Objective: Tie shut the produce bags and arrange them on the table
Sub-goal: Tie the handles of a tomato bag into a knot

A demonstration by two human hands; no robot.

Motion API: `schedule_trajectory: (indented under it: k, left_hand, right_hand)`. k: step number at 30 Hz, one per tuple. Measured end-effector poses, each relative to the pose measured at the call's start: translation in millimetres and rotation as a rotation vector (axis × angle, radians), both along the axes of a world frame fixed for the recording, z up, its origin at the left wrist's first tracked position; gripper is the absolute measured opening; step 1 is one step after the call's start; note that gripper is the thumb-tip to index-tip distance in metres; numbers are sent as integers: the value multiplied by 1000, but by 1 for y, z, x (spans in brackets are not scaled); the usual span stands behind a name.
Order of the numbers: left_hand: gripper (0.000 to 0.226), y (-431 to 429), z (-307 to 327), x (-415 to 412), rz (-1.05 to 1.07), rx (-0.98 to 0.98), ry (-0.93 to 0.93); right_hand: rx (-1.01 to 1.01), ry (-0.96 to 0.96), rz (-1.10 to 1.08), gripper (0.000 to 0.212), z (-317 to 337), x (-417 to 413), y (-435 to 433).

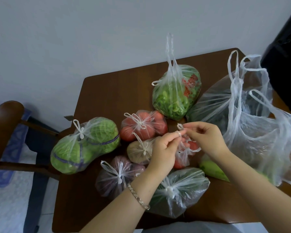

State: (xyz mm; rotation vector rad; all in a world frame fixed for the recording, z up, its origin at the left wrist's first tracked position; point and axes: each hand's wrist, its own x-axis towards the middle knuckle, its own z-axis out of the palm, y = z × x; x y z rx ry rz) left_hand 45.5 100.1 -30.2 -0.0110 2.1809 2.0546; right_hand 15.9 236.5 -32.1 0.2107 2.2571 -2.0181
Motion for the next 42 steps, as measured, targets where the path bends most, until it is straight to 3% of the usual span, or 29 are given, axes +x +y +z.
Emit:
schedule_trajectory:
  k: [5, 8, 12, 16, 19, 21, 23, 27, 30, 33, 36, 40, 42]
  left_hand:
    - [30, 3, -8, -2, 55, 116, -236]
    - [16, 6, -10, -6, 91, 96, -326]
    - [34, 6, -13, -13, 144, -22, -411]
    - [16, 5, -11, -14, 14, -230, -188]
    - [6, 6, -14, -9, 41, -307, 51]
    - [5, 7, -16, -6, 80, -248, 117]
    - [16, 7, -20, -6, 130, -172, 60]
    - [2, 11, -22, -9, 146, -64, -109]
    - [15, 11, -24, -9, 103, -44, -95]
    - [11, 10, -22, -10, 144, -33, -97]
    - [10, 15, -19, -10, 202, 146, -258]
    - [10, 22, -11, -14, 187, 591, -573]
    - [10, 23, -11, -15, 160, 533, -573]
  right_hand:
    - [-11, -71, 149, 12, -3, 8, 6]
    - [9, -101, 209, 22, -4, 11, 8]
    - [-61, -150, 308, 29, -1, 14, 13]
    - [56, -74, 331, 19, 1, 14, 15]
    - [15, -120, 266, 30, 0, 12, 12]
    - [-36, -143, 111, 42, -3, 8, 13]
    - [-32, -152, 32, 38, -4, 5, 15]
    - [-24, -141, 220, 38, -5, 7, 9]
    - [46, -130, 261, 27, -5, 6, 8]
    - [55, -114, 240, 24, -5, 5, 10]
    - [70, -62, 179, 22, -6, 9, 9]
    - [99, 54, -37, 33, -9, 14, 5]
    - [77, 40, -166, 28, -12, 10, 6]
